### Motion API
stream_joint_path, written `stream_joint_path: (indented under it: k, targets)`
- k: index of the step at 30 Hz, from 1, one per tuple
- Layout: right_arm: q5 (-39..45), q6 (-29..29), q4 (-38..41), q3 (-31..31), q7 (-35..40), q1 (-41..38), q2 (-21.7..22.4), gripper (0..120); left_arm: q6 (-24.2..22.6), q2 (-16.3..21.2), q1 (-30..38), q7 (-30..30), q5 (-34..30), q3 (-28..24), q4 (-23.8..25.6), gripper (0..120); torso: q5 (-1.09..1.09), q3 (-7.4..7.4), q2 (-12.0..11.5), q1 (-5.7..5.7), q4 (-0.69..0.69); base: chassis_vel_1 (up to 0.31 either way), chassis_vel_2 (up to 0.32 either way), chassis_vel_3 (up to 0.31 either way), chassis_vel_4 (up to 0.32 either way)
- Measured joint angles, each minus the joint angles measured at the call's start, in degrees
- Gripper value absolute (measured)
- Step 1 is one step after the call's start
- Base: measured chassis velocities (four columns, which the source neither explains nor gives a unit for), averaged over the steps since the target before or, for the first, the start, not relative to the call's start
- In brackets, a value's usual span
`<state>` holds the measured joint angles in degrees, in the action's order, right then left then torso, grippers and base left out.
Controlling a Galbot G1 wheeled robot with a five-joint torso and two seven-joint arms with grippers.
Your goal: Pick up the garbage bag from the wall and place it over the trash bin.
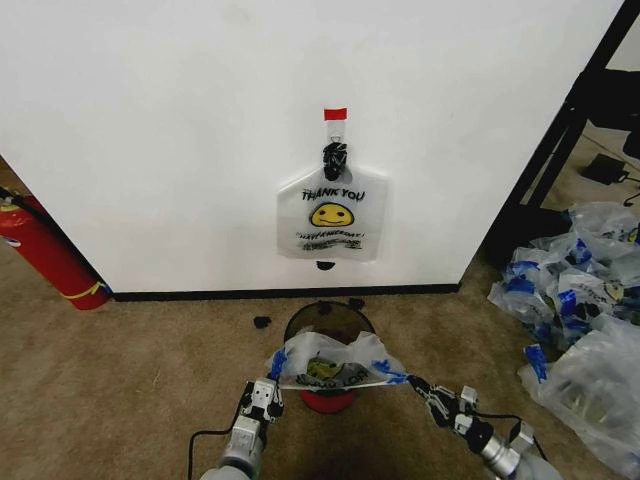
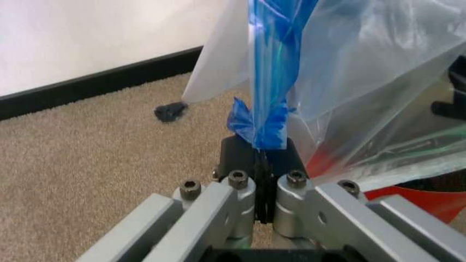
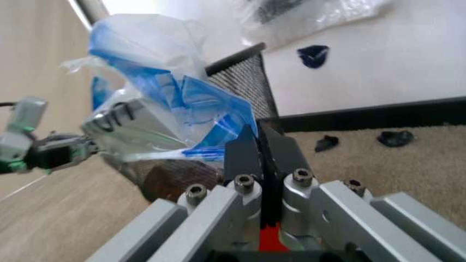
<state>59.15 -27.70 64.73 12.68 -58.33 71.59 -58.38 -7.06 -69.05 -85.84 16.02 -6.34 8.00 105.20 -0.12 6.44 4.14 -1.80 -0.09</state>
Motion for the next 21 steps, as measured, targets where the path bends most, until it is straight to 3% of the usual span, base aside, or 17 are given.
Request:
stream_joint_path:
  k: [11, 21]
  targets:
    - [3.72, 1.07, 0.63, -2.41, 10.38, -1.70, -3.44, 0, -0.22, 1.56, -2.59, -0.15, 0.67, 1.64, 2.50, 0, 0.01, 0.00, 0.00, 0.00, 0.00, 0.000, 0.000, 0.000, 0.000]
    - [0.13, 0.76, 3.59, -2.37, 12.88, 0.26, -3.34, 1, -0.29, 1.73, -4.70, 0.02, 1.17, 1.35, 4.99, 0, 0.02, 0.00, 0.00, 0.00, 0.00, 0.000, 0.000, 0.000, 0.000]
